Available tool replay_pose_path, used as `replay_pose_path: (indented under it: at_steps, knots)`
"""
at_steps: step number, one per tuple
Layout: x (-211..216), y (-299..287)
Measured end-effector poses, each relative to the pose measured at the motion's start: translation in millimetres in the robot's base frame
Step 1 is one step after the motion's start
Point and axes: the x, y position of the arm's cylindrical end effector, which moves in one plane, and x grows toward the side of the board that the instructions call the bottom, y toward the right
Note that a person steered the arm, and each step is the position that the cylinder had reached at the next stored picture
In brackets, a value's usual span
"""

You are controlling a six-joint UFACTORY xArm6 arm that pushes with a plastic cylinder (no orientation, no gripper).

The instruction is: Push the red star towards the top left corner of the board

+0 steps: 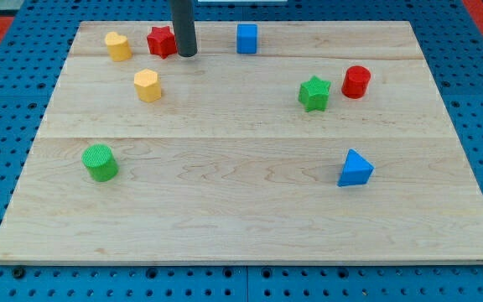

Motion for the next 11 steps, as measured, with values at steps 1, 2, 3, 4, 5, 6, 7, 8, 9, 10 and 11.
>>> replay_pose_path:
  at_steps: [1,2,3,4,5,6,7,8,9,10,11]
  knots:
    - [-4,-8]
    - [-4,-36]
    - [-5,-50]
    - [-12,-71]
    - [-20,-71]
    - [-20,-34]
    - [-39,-9]
    - [-63,-50]
    - [-65,-100]
    - [-59,-121]
    - [-58,-98]
